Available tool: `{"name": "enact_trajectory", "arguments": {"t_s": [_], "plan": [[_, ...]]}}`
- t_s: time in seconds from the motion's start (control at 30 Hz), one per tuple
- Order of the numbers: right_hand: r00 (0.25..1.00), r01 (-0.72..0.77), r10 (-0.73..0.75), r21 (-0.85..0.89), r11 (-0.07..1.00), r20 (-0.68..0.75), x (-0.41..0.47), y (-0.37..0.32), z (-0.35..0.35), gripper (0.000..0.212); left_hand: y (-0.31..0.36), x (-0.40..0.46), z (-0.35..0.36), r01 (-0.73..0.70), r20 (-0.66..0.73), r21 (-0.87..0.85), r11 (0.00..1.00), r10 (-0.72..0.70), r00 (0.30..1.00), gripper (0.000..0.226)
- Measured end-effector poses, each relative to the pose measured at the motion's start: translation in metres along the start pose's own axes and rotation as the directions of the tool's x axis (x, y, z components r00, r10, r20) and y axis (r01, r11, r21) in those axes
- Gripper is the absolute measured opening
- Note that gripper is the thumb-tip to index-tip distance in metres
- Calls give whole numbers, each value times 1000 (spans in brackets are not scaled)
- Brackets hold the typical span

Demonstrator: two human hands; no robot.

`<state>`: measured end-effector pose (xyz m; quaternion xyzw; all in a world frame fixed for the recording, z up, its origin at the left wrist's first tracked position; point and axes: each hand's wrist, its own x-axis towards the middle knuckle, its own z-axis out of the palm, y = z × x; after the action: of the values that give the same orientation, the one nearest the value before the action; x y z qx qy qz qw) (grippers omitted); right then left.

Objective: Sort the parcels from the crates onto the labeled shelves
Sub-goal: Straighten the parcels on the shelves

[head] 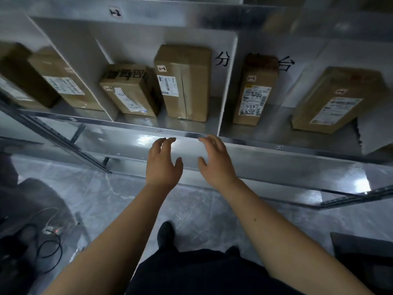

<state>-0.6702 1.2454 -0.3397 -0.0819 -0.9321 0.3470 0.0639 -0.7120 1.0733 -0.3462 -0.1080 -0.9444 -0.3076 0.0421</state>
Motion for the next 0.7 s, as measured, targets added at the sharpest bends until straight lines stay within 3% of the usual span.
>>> {"name": "enact_trajectory", "arguments": {"t_s": [0.2, 0.4, 0.57, 0.7], "plan": [[987, -79, 85, 52, 996, -139, 58, -38, 34, 62, -39, 72, -22, -126, 44, -75, 989, 129, 991, 65], [918, -178, 199, 91, 980, -343, 99, -44, 53, 65, -52, 130, -15, -316, 79, -153, 936, 330, 940, 80], [900, -227, 231, 54, 972, -370, 116, -36, 60, 69, -59, 156, -1, -334, 93, -232, 914, 363, 927, 83], [866, -166, 177, 66, 984, -468, 119, -22, 64, 55, -64, 170, 15, -342, 80, -258, 904, 373, 925, 83]]}}
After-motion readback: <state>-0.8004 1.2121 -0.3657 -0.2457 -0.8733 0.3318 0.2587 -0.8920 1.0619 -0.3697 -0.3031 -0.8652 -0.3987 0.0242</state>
